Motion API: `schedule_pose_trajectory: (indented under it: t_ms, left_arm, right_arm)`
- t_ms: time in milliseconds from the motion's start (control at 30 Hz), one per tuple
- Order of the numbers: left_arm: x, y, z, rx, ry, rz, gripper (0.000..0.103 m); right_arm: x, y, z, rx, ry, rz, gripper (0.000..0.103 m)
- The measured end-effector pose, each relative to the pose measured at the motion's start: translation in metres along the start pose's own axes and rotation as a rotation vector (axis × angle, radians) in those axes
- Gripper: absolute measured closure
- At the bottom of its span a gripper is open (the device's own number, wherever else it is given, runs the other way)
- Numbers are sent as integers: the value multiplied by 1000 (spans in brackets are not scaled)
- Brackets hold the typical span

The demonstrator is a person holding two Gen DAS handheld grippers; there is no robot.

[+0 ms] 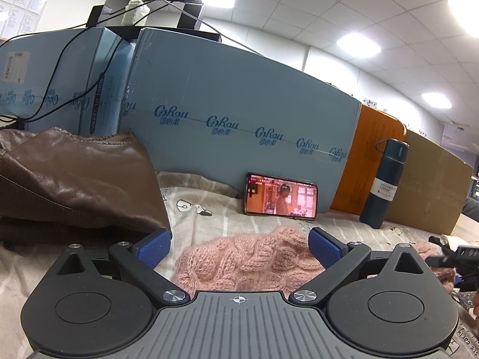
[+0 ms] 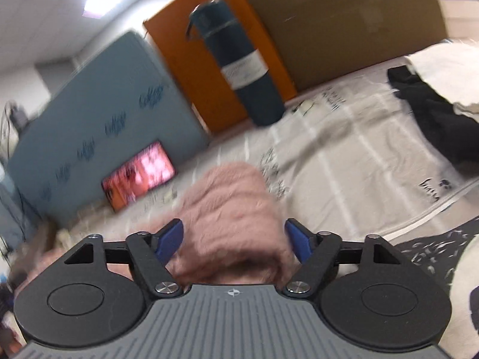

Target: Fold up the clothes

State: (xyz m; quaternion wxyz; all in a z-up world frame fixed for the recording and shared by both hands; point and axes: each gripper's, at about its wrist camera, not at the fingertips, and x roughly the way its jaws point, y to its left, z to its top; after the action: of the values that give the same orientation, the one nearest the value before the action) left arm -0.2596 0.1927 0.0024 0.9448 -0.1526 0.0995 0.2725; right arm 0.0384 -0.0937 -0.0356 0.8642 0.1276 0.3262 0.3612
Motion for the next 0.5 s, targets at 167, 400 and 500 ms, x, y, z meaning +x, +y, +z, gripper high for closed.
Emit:
schedule_pose_trajectory:
  t_ms: [167,400,500]
  left_arm:
    - [1,0,0,-1,3,-3,3]
    - [1,1,-1,-8,5,-12,3]
    - [1,1,-1,-12,5,-16,3]
  right_arm:
    - [-8,15,-7,-114,-83,25,76]
    - [-31,24,-3,-187,-270,7,82]
    - [-40,18,3,-186,-329,-54,83]
